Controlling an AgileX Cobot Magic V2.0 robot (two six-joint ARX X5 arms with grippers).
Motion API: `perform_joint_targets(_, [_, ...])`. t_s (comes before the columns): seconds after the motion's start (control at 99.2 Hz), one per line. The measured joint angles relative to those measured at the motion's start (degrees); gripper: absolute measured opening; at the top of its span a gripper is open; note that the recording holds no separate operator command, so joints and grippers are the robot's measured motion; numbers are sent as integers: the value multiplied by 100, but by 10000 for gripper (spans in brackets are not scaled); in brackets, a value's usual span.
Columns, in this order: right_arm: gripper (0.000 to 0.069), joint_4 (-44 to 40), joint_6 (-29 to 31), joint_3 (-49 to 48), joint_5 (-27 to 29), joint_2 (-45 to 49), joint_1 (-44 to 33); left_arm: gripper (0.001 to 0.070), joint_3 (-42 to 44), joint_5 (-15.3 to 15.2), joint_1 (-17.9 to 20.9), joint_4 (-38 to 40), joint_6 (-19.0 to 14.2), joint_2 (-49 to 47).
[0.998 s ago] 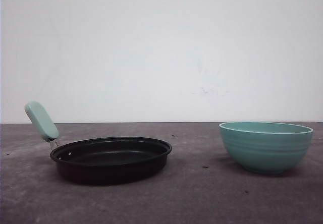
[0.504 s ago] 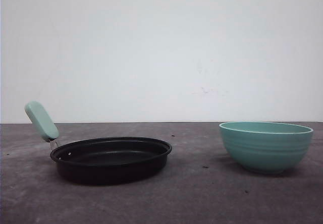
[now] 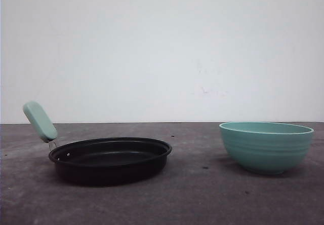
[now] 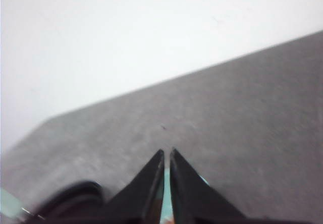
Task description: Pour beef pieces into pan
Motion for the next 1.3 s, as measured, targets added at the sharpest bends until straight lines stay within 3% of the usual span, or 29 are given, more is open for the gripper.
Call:
perform_joint_targets(0.202, [44,-1143,-404,1600,52,929,-9,18,1381,-31,-155,-420,525,1360])
perform_joint_targets(0.313, [238,-1840,-621,2428,-20,1746,-9,18,2092,44,-173,-979,688,2393])
perform_joint_targets(0.373, [363,-2210,-710,2839,-15,2164,-9,45,2439,282,-173,-1217,723,2920])
perform_joint_targets(0.434, [465,-2476,-822,3156,4,2546,-7,140,2667,551,-173,-1237,741,3373])
perform_joint_targets(0.555, [636,-2785,-966,3410,42,3228,-7,488,2754,1058,-173,-1292,527,3864])
perform_joint_targets(0.605, [673,-2927,-986,3410,42,3486,-7,595,2754,1305,-195,-1342,365,3985])
perform_joint_targets(0.665, [683,-3077,-1012,3407,46,3821,-7,652,2754,1585,-249,-1419,210,4100])
perform_joint_targets(0.746, [683,-3130,-1029,3407,46,4256,-7,660,2754,1690,-365,-1585,107,4205])
perform_joint_targets(1.028, [683,-3047,-1051,3407,-269,5515,-9,643,2754,1217,-688,-1648,-20,4955])
perform_joint_targets(1.301, [683,-3064,-1051,3407,-518,5823,-7,630,2754,1043,-1130,-560,-511,6332])
